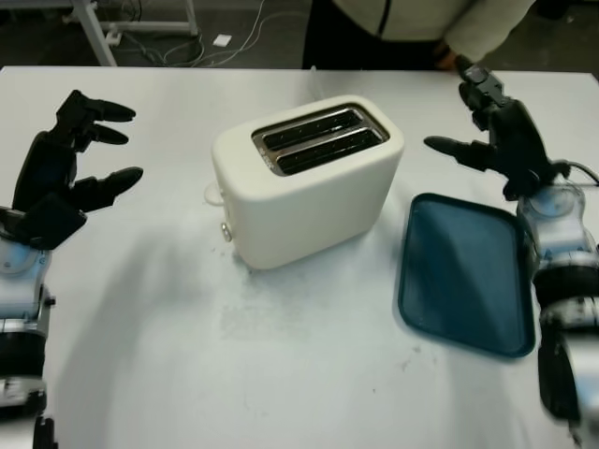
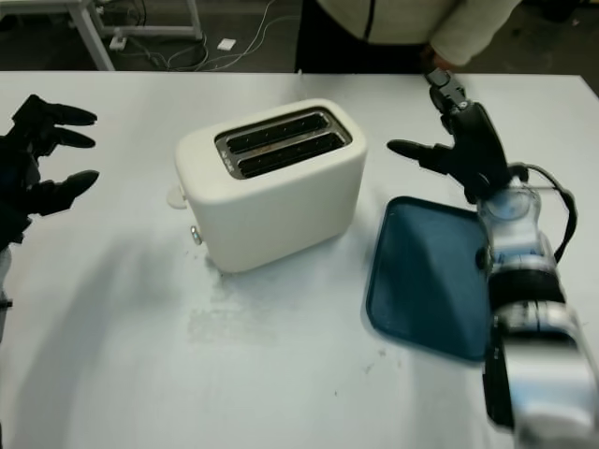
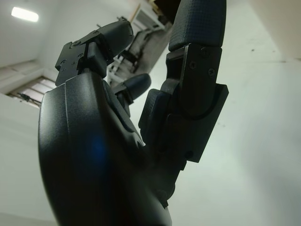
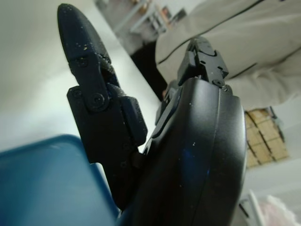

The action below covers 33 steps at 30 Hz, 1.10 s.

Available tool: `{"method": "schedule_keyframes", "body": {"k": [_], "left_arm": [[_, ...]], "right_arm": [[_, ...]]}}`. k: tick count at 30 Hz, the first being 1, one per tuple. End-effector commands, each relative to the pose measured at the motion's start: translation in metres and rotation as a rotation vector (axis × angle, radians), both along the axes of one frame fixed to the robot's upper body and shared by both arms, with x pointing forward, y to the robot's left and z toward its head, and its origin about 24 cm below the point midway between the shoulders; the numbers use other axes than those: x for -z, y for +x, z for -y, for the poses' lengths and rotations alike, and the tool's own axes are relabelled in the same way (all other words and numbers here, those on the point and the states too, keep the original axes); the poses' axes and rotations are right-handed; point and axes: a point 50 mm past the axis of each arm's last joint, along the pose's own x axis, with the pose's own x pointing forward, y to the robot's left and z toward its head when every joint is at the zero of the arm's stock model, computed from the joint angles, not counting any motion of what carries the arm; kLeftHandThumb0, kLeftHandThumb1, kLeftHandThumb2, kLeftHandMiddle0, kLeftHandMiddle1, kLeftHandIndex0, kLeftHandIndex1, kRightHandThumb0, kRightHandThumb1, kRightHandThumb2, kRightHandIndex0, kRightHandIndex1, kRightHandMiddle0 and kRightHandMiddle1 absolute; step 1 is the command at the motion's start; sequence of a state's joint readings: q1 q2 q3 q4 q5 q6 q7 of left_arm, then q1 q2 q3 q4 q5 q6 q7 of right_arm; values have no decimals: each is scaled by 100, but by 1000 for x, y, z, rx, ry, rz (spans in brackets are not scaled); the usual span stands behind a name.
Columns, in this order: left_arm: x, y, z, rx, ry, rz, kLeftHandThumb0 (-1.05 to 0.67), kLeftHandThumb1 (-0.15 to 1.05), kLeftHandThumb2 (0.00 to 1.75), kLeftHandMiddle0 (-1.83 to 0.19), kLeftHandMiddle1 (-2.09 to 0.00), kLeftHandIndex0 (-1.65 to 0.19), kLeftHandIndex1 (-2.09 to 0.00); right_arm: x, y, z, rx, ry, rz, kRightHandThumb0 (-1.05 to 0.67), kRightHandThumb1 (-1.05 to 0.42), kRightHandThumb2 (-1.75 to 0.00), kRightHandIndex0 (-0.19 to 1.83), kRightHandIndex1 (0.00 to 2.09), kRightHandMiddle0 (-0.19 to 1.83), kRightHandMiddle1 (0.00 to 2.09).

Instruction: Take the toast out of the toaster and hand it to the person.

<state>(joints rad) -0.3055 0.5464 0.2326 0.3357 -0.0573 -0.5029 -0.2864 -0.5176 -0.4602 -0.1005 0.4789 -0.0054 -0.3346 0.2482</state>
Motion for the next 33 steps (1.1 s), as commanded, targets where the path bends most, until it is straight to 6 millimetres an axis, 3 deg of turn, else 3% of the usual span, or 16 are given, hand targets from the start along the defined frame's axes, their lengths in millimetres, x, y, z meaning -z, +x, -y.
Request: {"method": "schedule_keyframes", "body": {"k": [1,8,14,22,33], "left_arm": [[12,-14,5,-8,-69,15,-104,92,22,0,-126,0,-109],[33,-38,28,-64,-211,7,-104,92,27,0,-117,0,-97],[55,-47,43,-50,-292,-89,-105,92,27,0,-112,0,-95],[73,-47,56,-41,-360,-155,-105,92,28,0,-114,0,-101],[92,-50,79,18,-377,-253,-105,92,16,0,-120,0,-108]], "right_arm": [[11,-23,-13,-30,135,-18,-69,-92,-3,1,0,4,1],[30,-73,-41,-110,341,-78,-65,-92,-29,0,0,1,0],[51,-98,-59,-122,423,-130,-67,-92,-41,1,0,1,0],[84,-103,-76,-44,525,-284,-72,-92,-40,4,2,4,1],[99,-98,-82,16,523,-337,-69,-92,-40,5,2,5,1]]}}
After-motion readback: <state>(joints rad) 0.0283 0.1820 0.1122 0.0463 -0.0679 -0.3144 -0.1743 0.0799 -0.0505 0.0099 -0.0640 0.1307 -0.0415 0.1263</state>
